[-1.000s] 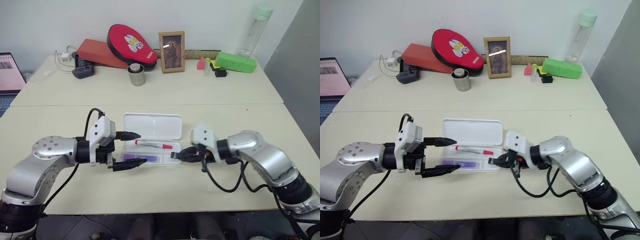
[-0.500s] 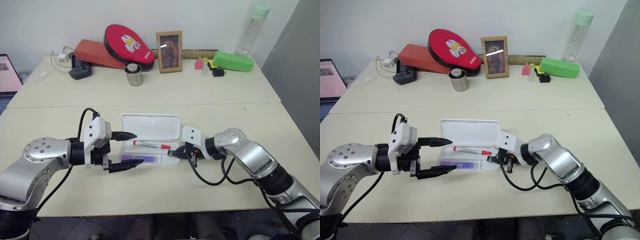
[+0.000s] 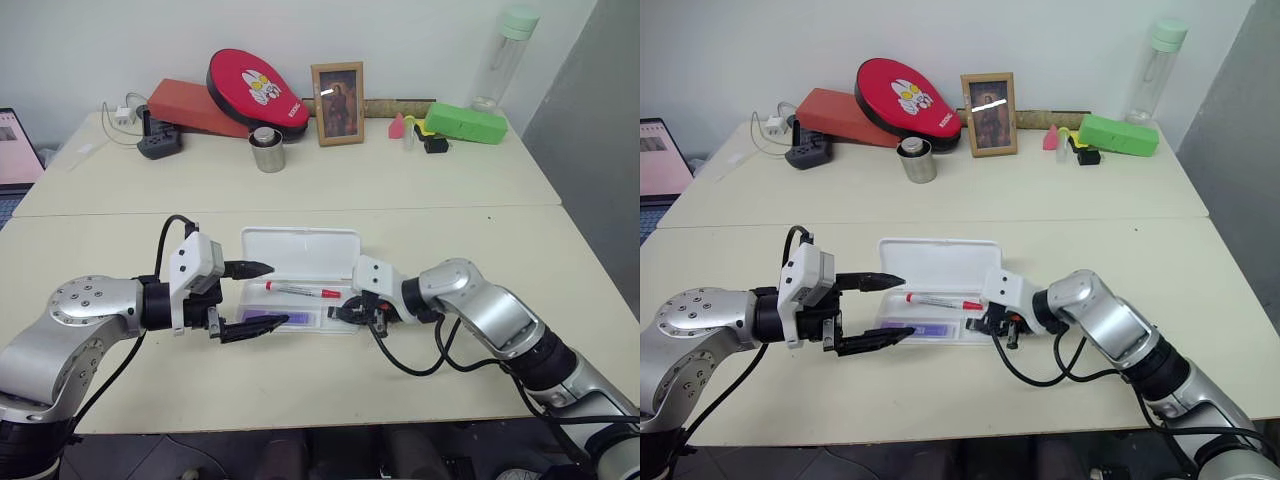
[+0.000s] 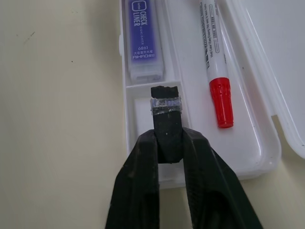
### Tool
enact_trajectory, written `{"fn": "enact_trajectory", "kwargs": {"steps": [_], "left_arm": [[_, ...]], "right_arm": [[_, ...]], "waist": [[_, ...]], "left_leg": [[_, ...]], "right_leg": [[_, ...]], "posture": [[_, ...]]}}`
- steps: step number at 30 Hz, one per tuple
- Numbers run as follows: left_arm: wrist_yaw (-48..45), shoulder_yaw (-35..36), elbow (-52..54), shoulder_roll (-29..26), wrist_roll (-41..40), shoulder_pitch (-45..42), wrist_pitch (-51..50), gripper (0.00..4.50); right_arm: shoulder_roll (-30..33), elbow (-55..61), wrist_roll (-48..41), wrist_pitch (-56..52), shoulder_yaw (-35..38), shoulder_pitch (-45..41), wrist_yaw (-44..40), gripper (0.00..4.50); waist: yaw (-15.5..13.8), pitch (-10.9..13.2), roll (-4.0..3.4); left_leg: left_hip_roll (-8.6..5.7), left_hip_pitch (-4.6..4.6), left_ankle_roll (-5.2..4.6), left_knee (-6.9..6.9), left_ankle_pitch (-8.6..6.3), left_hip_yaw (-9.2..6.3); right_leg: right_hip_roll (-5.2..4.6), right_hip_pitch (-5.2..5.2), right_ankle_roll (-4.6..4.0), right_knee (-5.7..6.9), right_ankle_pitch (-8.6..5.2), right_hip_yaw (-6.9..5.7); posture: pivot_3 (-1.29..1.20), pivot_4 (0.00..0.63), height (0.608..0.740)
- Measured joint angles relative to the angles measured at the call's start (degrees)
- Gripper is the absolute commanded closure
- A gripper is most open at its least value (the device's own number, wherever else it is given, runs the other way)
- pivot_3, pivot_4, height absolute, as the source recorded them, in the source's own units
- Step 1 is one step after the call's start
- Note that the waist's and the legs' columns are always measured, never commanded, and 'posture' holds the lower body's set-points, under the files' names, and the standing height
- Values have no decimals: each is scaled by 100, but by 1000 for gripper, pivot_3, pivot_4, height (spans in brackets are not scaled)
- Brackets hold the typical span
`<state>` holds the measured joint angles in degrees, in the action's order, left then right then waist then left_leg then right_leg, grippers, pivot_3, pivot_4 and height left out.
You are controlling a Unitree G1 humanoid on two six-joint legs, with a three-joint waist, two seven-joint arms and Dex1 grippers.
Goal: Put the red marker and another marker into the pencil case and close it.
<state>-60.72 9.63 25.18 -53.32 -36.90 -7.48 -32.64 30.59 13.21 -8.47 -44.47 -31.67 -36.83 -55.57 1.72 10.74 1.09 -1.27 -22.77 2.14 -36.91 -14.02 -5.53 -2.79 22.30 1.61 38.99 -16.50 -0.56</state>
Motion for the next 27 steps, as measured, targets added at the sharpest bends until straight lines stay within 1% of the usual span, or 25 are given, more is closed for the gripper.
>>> {"fn": "enact_trajectory", "kwargs": {"steps": [1,6,7,9,12,13,17,20,21,23,24,25,27], "left_arm": [[4,-1,0,1,-3,-8,0,0],[9,-23,0,9,-10,-44,0,0],[9,-24,0,10,-10,-52,0,0],[12,-24,-1,13,-10,-67,0,0],[19,-25,-1,30,-11,-124,-1,0],[23,-25,-1,30,-16,-138,-2,0],[61,-25,-1,54,-43,-151,-47,0],[250,74,8,148,-151,-151,-112,0],[389,327,7,249,-346,-161,-207,0],[498,576,8,272,-507,-167,-254,0],[563,716,11,301,-614,-184,-309,0],[663,867,18,311,-772,-213,-371,0],[726,899,35,311,-825,-223,-414,0]], "right_arm": [[-9,5,2,-3,0,0,-9,2569],[-18,136,-13,-75,10,-1,-57,1459],[-18,193,-39,-97,22,-2,-66,1303],[-29,232,-115,-124,87,-22,-71,786],[-28,241,-191,-144,219,-116,-71,156],[-28,250,-206,-153,265,-129,-71,61],[-66,358,-551,-269,593,-155,-140,61],[-264,458,-1278,-384,1332,-443,-311,61],[-320,203,-1438,-344,1675,-803,-304,334],[-305,-120,-1433,-230,1943,-1084,-268,549],[-298,-346,-1396,-122,2019,-1209,-221,837],[-305,-705,-1298,38,2063,-1293,-169,1016],[-329,-978,-1265,110,2052,-1304,-163,1485]], "waist": [[0,0,0],[0,0,0],[0,0,0],[0,0,0],[0,0,0],[-1,0,0],[0,0,0],[7,1,-1],[14,1,-1],[8,-1,1],[8,-1,1],[9,-1,1],[9,-1,1]], "left_leg": [[0,0,0,0,0,0],[0,0,0,0,0,0],[0,1,0,0,0,0],[0,0,0,0,0,0],[0,0,0,0,0,-1],[0,0,0,0,0,-1],[0,0,0,0,0,-1],[1,2,0,0,0,-1],[1,2,0,-1,0,0],[1,8,0,-1,0,-2],[1,8,0,0,0,-2],[1,6,0,0,0,1],[-1,4,0,1,0,4]], "right_leg": [[0,0,0,0,0,0],[0,0,0,0,0,0],[0,0,0,0,0,0],[0,0,0,0,0,0],[0,0,0,0,0,-1],[0,0,0,0,0,-1],[0,0,0,0,0,0],[0,-2,0,2,0,0],[0,0,0,2,1,1],[0,-5,-1,2,1,-2],[0,-4,-1,1,1,-1],[-1,-4,-1,0,1,1],[-1,-2,-1,0,1,3]], "posture": [[0,150,740],[0,150,740],[0,150,740],[0,150,740],[0,150,740],[0,150,740],[0,150,740],[0,150,740],[0,150,740],[0,150,740],[0,150,740],[0,150,740],[0,150,740]]}}
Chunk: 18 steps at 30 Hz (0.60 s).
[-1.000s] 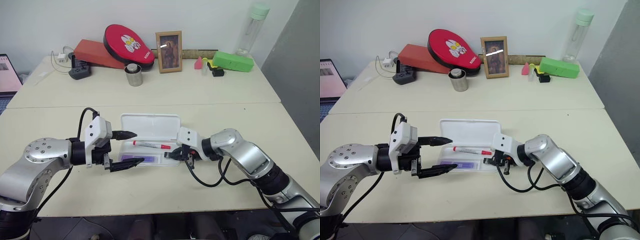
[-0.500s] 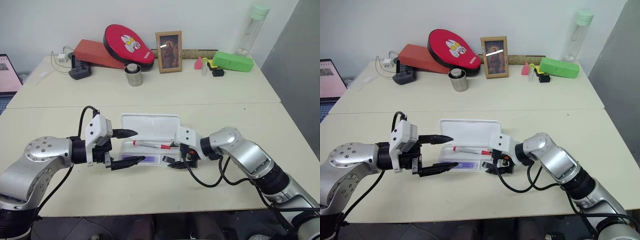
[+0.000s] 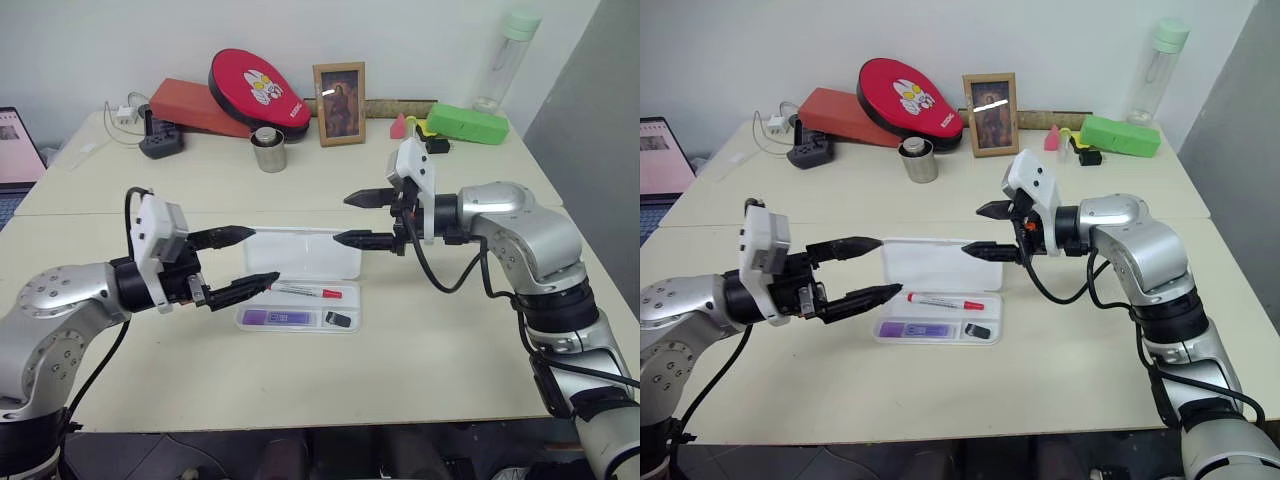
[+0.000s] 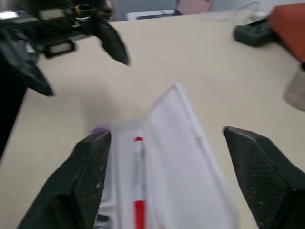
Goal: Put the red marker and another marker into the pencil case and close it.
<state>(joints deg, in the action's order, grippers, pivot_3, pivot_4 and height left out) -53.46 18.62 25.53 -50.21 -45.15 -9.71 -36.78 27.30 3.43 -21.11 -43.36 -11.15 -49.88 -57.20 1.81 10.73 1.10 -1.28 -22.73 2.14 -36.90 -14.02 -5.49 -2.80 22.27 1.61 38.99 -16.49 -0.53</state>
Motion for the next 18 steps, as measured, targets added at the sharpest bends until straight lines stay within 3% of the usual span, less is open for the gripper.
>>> {"fn": "enact_trajectory", "kwargs": {"steps": [12,18], "left_arm": [[570,797,-41,169,-653,-42,-160,0],[679,899,-40,158,-627,210,-170,0]], "right_arm": [[-777,-3683,1331,1520,-326,-1438,637,4476],[-863,-4179,1744,1931,-610,-1446,376,4490]], "waist": [[32,1,-2],[11,2,-3]], "left_leg": [[5,-2,3,2,1,8],[2,-3,2,1,1,8]], "right_leg": [[6,7,-3,1,1,7],[2,9,-2,2,1,7]], "posture": [[0,150,740],[0,150,740]]}}
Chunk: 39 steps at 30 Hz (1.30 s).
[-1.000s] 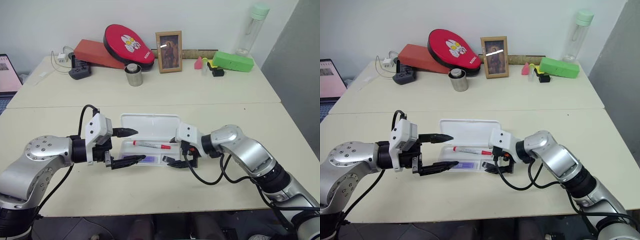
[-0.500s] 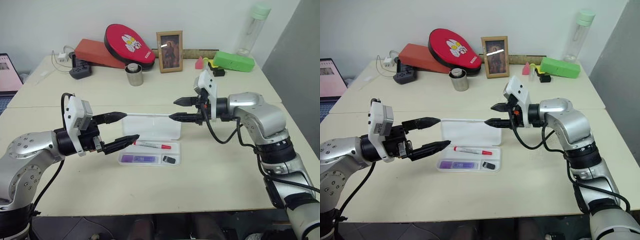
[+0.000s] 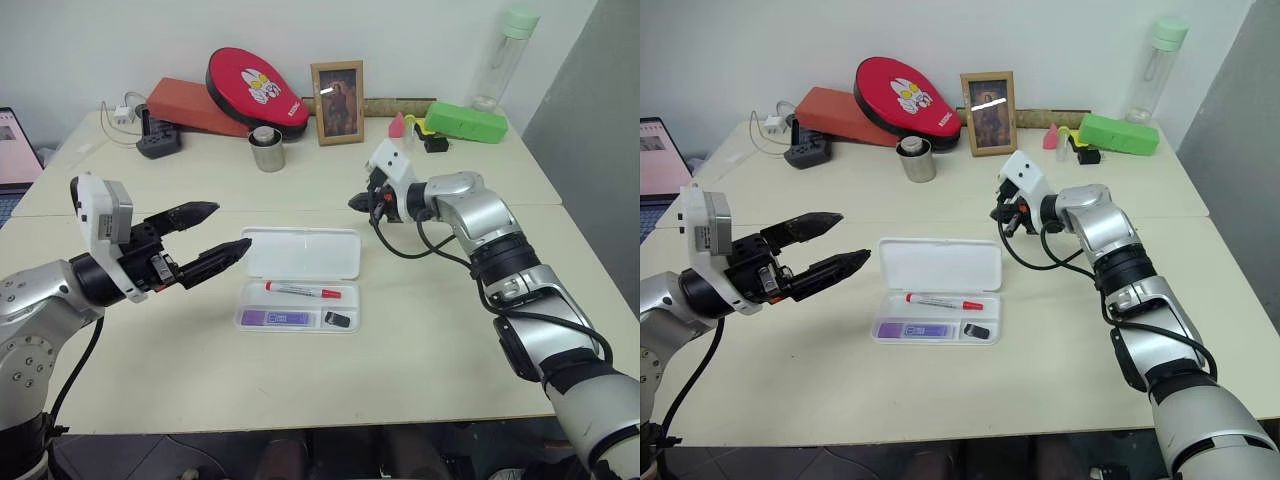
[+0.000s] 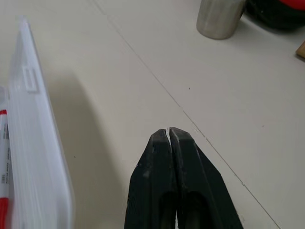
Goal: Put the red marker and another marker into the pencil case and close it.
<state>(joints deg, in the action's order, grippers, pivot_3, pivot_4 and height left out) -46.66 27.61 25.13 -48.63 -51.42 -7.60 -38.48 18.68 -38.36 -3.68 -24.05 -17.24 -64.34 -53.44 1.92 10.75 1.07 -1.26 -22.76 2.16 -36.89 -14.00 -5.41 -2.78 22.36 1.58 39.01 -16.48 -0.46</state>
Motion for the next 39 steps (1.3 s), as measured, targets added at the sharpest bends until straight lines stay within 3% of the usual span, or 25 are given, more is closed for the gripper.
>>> {"fn": "enact_trajectory", "kwargs": {"steps": [10,23,39], "left_arm": [[89,170,2,-16,-28,63,-15,0],[-363,178,104,-211,-16,370,-18,0],[-1614,12,246,-891,213,1082,-73,0]], "right_arm": [[-107,202,205,80,-224,131,-609,4490],[503,2846,-241,-298,-411,1066,-1962,4490],[707,3742,262,-112,-1349,1870,-1887,4490]], "waist": [[-4,0,0],[8,1,-1],[-4,1,-2]], "left_leg": [[0,-1,0,0,0,-3],[4,1,0,2,-1,-9],[2,4,0,4,-1,-11]], "right_leg": [[0,1,0,0,0,-1],[-12,0,0,0,0,-3],[-13,-2,-2,-1,-2,-6]], "posture": [[0,150,740],[0,150,740],[0,150,740]]}}
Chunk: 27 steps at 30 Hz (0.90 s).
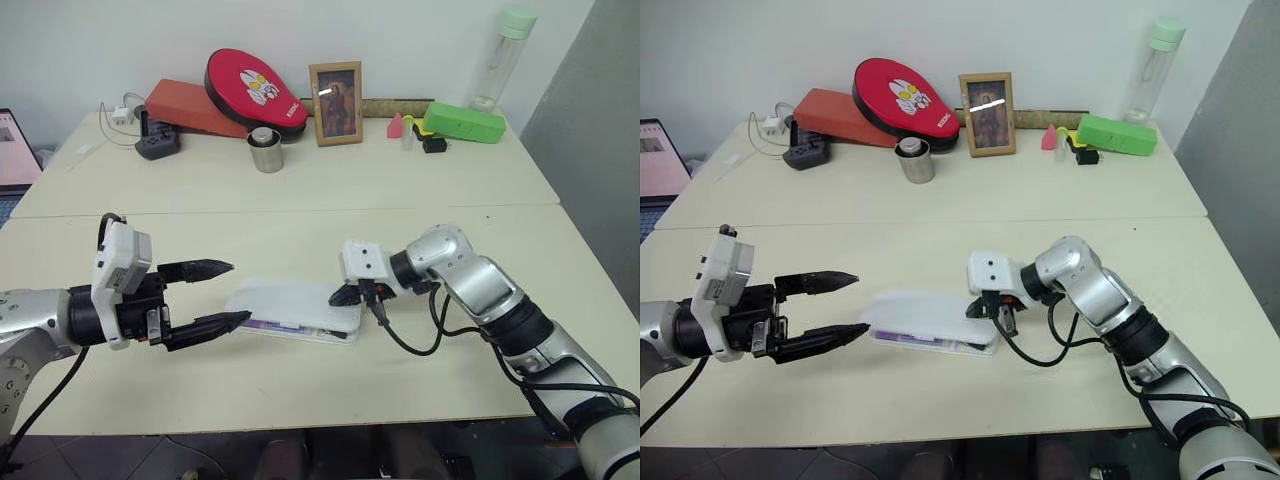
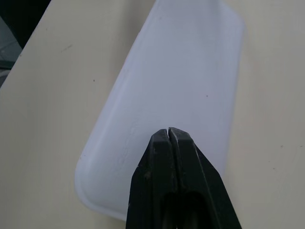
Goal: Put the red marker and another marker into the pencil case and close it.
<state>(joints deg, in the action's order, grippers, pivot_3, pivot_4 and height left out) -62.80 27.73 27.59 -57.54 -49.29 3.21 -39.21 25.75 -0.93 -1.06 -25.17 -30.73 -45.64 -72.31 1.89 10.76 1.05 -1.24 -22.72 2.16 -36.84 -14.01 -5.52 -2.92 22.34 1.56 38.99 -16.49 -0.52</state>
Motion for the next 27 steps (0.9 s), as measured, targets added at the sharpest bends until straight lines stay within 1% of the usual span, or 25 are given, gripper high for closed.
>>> {"fn": "enact_trajectory", "kwargs": {"steps": [4,20,24,27], "left_arm": [[-27,-94,-15,-4,79,-45,10,0],[225,-305,-15,35,111,-299,6,0],[263,-328,-17,35,101,-334,-12,0],[319,-327,-17,36,80,-336,-30,0]], "right_arm": [[-29,-103,271,144,-229,44,142,4490],[-75,-14,453,158,-255,200,276,4490],[-21,130,667,220,-387,170,321,4490],[-42,226,536,5,-243,206,270,4490]], "waist": [[-2,0,1],[2,-6,6],[1,-8,7],[0,-8,7]], "left_leg": [[0,0,0,0,0,0],[1,25,0,2,0,2],[1,29,0,3,0,1],[1,28,0,3,0,0]], "right_leg": [[-1,-1,0,0,0,0],[0,-18,0,2,0,4],[0,-21,1,3,0,2],[0,-22,1,2,0,3]], "posture": [[0,150,740],[0,150,740],[0,150,740],[0,150,740]]}}
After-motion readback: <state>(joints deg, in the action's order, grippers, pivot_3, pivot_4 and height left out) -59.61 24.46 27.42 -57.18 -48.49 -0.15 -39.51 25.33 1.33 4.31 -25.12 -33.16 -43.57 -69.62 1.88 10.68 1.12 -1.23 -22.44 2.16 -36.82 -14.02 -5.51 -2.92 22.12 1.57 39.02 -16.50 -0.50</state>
